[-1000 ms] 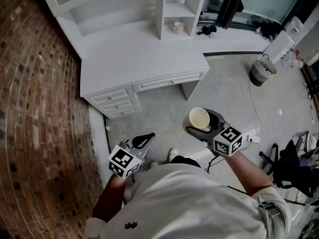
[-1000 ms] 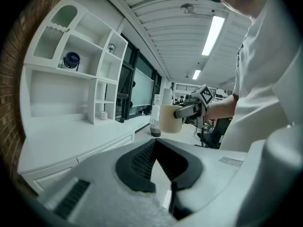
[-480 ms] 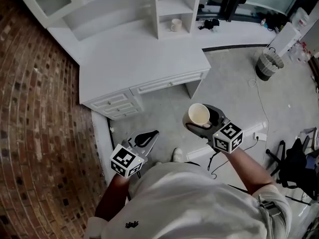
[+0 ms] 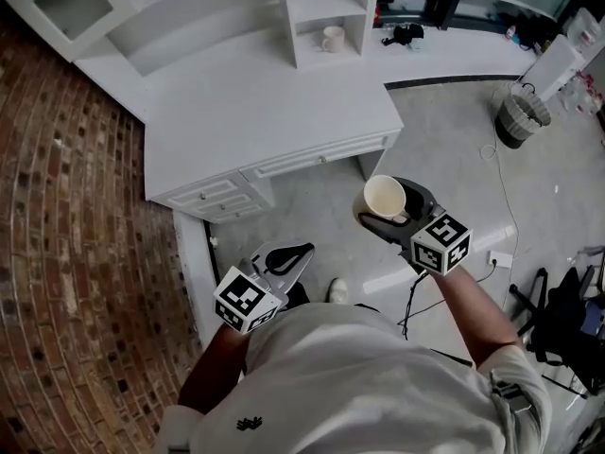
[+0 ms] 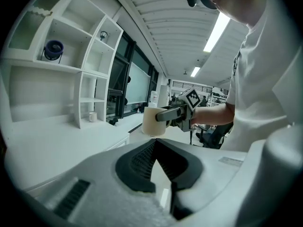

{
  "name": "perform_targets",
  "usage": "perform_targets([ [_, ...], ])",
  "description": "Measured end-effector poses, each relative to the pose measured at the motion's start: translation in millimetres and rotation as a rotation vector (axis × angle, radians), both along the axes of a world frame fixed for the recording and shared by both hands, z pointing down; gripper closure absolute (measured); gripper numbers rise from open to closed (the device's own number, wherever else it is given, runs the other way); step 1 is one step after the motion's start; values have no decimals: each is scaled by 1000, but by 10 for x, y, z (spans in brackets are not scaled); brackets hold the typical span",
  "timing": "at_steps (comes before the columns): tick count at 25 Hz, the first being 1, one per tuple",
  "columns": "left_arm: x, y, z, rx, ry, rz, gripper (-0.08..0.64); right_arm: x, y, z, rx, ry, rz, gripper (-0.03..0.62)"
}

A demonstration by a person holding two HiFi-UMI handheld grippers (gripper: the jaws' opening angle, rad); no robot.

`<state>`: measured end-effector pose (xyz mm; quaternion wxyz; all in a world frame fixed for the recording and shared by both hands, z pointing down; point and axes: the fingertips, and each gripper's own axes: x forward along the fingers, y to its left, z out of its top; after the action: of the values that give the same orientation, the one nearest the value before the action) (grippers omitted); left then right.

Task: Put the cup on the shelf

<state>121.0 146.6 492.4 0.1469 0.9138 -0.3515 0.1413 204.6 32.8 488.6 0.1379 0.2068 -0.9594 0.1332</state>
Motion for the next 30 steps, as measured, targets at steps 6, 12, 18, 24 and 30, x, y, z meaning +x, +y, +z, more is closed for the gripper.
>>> perform_targets([
  [6, -170, -451, -14, -1, 30, 52, 555, -159, -576, -8, 5, 1, 55, 166],
  [12, -628, -1078, -112, 25, 26, 146, 555, -526, -1206, -125, 6, -4, 134, 166],
  [18, -1154, -1572, -256, 54, 30, 213, 555, -926, -1777, -370, 38, -4, 201, 166],
  [24, -1601, -1909, -274, 58, 34, 258, 555, -1245, -2268, -678, 79, 10, 216, 166],
  [30, -1679, -2179, -335, 61, 55, 274, 555, -1312, -2814, -1172, 143, 17, 207, 166],
])
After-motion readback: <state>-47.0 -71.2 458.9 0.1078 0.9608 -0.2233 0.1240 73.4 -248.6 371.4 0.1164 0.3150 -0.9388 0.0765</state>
